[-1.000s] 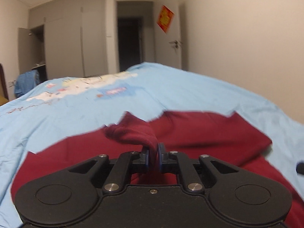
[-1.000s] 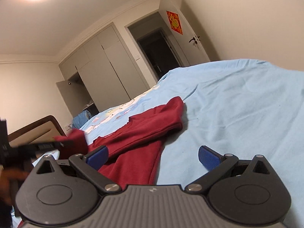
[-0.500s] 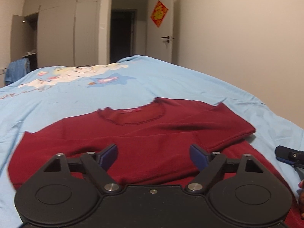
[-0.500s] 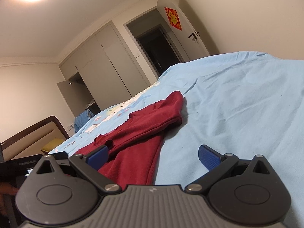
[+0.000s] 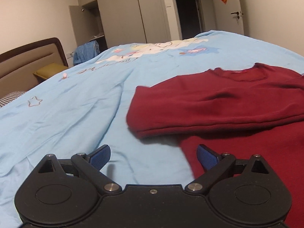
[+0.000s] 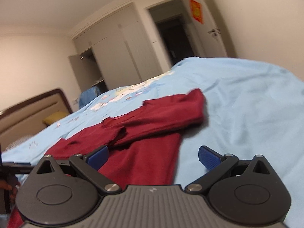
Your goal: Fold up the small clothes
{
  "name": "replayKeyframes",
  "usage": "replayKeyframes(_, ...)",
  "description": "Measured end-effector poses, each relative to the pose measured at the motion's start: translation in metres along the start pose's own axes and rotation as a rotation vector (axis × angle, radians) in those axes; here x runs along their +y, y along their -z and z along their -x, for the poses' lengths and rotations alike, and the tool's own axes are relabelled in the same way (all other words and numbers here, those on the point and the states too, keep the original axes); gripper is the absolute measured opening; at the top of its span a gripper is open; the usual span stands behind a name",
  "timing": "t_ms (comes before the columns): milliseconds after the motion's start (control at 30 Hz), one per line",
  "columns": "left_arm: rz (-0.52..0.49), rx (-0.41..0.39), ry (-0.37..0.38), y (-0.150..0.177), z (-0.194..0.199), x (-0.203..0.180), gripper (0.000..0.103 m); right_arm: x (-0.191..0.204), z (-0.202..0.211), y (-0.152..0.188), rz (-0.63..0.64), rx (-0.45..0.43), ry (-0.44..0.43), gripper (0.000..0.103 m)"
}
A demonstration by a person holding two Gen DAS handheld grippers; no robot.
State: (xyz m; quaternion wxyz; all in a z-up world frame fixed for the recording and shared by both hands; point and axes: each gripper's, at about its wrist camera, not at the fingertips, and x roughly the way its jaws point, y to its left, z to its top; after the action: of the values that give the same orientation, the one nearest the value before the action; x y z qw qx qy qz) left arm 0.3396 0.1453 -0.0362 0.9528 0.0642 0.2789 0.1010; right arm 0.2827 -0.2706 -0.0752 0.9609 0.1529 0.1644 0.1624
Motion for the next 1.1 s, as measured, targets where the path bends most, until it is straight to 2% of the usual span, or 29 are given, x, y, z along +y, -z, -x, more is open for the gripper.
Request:
replayKeyframes(167,-0.001,-0.035,-0.016,-0.005,-0.013,0.009,0.098,0.033,-0.031,-0.027,0.187,0.084,-0.053,0.097)
replayKeyframes(367,0.043,-0.028,-0.024,-0.009,-0.025,0.013,0.097,0.051,-0.102,-0.047,0.162,0.246,-0.116,0.08)
replayKeyframes(433,0.06,-0.021,-0.033,-0.009,-0.026,0.016,0.094,0.056,-0.124,-0.047,0.149,0.297,-0.116,0.069)
replayKeyframes(467,0.063,-0.015,-0.043,-0.01,-0.027,0.018,0.094,0.057,-0.135,-0.046,0.147,0.315,-0.117,0.054)
replayKeyframes(500,0.066,-0.013,-0.047,-0.011,-0.028,0.019,0.093,0.06,-0.141,-0.045,0.152,0.322,-0.119,0.035)
replayKeyframes(533,0.067,-0.016,-0.045,-0.012,-0.029,0.02,0.093,0.064,-0.145,-0.045,0.162,0.322,-0.123,0.026)
replayKeyframes(567,0.064,-0.019,-0.045,-0.013,-0.029,0.021,0.093,0.067,-0.148,-0.046,0.169,0.317,-0.131,0.014)
replayKeyframes(600,0.057,-0.025,-0.048,-0.014,-0.03,0.021,0.093,0.069,-0.149,-0.049,0.169,0.308,-0.143,0.008)
replayKeyframes(867,-0.026,-0.074,-0.081,-0.024,-0.033,0.009,0.087,0.071,-0.129,-0.106,0.114,0.089,-0.203,0.007)
replayKeyframes(1000,-0.097,-0.125,-0.084,-0.03,-0.03,-0.006,0.084,0.07,-0.129,-0.118,0.139,0.077,-0.197,0.007)
replayKeyframes(1100,-0.153,-0.162,-0.093,-0.034,-0.027,-0.017,0.076,0.069,-0.132,-0.117,0.146,0.092,-0.189,0.007)
